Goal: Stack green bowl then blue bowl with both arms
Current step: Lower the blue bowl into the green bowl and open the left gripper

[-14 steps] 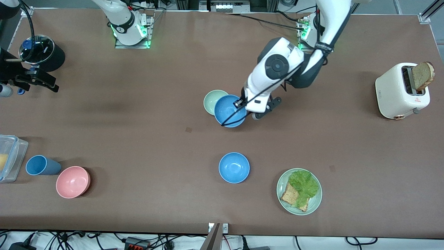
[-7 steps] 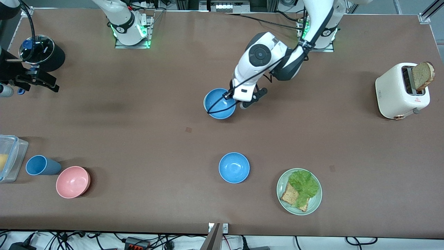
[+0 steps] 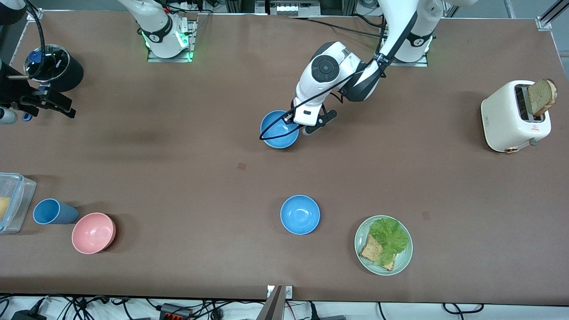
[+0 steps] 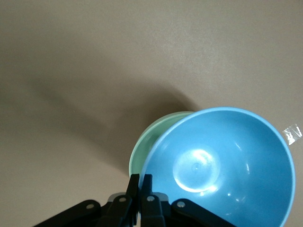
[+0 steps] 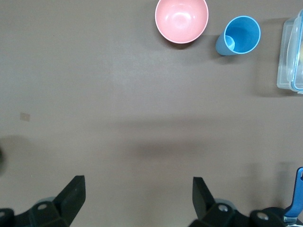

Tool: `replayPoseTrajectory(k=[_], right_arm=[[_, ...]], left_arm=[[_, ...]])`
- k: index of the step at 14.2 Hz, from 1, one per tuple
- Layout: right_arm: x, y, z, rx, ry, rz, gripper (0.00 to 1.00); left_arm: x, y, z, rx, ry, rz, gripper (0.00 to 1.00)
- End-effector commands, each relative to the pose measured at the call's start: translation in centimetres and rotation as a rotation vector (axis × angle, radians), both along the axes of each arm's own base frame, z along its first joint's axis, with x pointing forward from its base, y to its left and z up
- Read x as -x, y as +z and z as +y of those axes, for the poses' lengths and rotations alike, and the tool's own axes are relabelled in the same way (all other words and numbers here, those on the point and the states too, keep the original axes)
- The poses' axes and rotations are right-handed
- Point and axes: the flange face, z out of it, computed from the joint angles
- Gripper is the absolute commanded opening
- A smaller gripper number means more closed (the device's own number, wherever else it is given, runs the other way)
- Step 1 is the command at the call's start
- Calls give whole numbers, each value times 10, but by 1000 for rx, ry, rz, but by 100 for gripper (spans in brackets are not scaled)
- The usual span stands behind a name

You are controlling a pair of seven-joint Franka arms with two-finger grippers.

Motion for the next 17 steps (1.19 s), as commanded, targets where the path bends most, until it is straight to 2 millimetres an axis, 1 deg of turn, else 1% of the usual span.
replayPoseTrajectory(k=[1, 4, 6, 8, 10, 11, 12, 14, 15, 17], right_arm=[[7, 5, -2, 8, 14, -3, 100], [7, 5, -2, 8, 14, -4, 100], [7, 6, -2, 9, 16, -7, 100], [6, 6, -2, 13, 19, -10, 100], [6, 7, -2, 14, 24, -13, 100], [6, 6, -2, 14, 24, -9, 100], [7, 6, -2, 14, 24, -7, 100], [7, 5, -3, 14, 23, -6, 100], [6, 6, -3, 14, 23, -9, 100], [7, 6, -3, 14, 23, -7, 100]], left_arm=[[3, -5, 0, 1, 6, -36, 1], [12, -6, -7, 0, -11, -35, 1], [12, -8, -6, -1, -11, -32, 2], [12, -10, -6, -3, -11, -30, 10], [1, 4, -1, 7, 3, -46, 20], [-4, 13, 3, 12, 13, -56, 21], [-8, 20, 7, 7, 15, -53, 27], [-23, 34, 15, -4, 25, -33, 27], [-32, 46, 20, -9, 28, -28, 27], [-51, 65, 36, -19, 6, -15, 27]])
